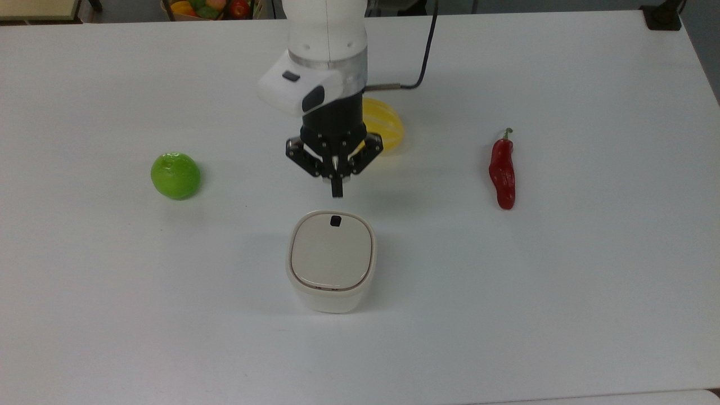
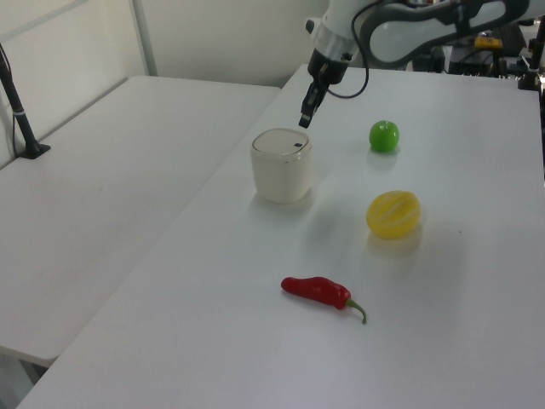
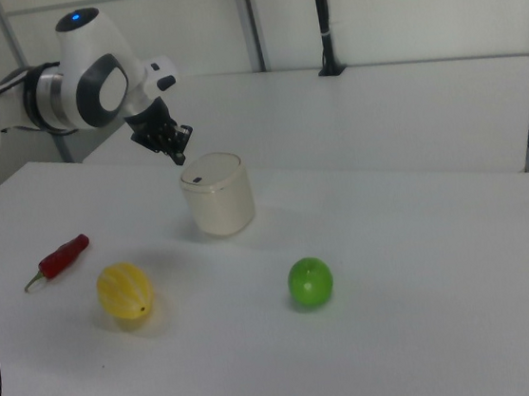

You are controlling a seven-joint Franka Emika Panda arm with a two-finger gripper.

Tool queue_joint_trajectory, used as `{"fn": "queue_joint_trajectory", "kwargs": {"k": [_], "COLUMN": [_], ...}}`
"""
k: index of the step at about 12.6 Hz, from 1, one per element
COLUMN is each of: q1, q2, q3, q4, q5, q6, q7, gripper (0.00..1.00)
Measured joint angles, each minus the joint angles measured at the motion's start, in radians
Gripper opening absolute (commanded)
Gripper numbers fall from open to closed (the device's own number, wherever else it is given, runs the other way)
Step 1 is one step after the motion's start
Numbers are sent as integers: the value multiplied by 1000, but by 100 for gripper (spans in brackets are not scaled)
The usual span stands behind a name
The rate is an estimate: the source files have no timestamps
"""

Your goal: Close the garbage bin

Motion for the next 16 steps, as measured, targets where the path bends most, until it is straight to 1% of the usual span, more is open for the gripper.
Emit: {"fn": "queue_joint_trajectory", "kwargs": {"k": [5, 7, 8, 10, 11, 12, 13, 16], "q1": [-9, -21, -26, -39, -50, -63, -81, -107], "q2": [-124, -174, -203, -270, -305, -327, -346, -366], "q3": [-12, -14, -14, -15, -16, -16, -16, -16], "q4": [-1, -7, -22, -82, -110, -125, -136, -140], "q5": [-3, -14, -22, -30, -32, -32, -32, -32], "q6": [-355, -501, -543, -587, -590, -590, -590, -590], "q7": [0, 0, 0, 0, 0, 0, 0, -1], "gripper": [0, 2, 7, 36, 48, 78, 100, 100]}}
